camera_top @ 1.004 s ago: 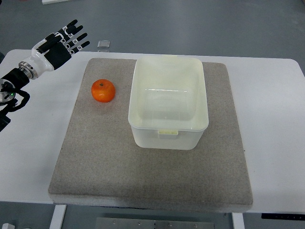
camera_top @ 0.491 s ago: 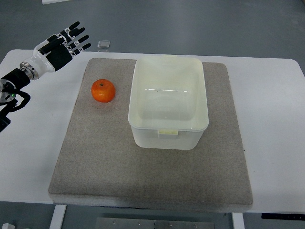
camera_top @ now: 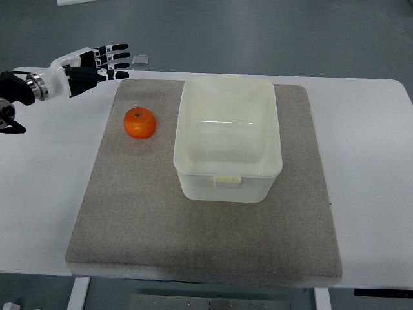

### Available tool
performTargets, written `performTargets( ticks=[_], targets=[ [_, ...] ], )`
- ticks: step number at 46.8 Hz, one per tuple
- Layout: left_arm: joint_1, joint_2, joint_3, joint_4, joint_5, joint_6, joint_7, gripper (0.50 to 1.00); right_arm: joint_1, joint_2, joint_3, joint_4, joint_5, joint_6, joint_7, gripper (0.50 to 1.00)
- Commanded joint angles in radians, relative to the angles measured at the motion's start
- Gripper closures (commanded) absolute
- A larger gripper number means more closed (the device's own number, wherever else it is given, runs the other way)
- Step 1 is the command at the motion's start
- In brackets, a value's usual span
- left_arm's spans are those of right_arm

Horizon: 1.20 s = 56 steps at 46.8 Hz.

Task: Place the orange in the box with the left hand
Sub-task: 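Reach the left hand down over the orange, fingers spread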

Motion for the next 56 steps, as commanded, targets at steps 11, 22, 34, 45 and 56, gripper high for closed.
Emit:
performTargets(
  ticks=[11,22,34,45,56],
  targets=[
    [0.003,0.077,0.002,-0.174,0.452,0.028,-0.082,0.508,0.000,0.000,0.000,0.000,0.000,0.000,0.000,0.568],
    [0.006,0.070,0.002,-0.256,0.824,0.099,-0.089,0.508,0.000,0.000,0.000,0.000,0.000,0.000,0.000,0.568],
    [0.006,0.024,0.020,-0.289,1.039,0.126,-0.089,0.508,0.000,0.000,0.000,0.000,0.000,0.000,0.000,0.568],
    [0.004,-0.005,0.069,-0.289,1.093,0.154,-0.089,0.508,0.000,0.000,0.000,0.000,0.000,0.000,0.000,0.568],
    [0.001,-0.011,0.100,-0.289,1.110,0.195,-0.089,0.521,0.000,0.000,0.000,0.000,0.000,0.000,0.000,0.568]
  ],
)
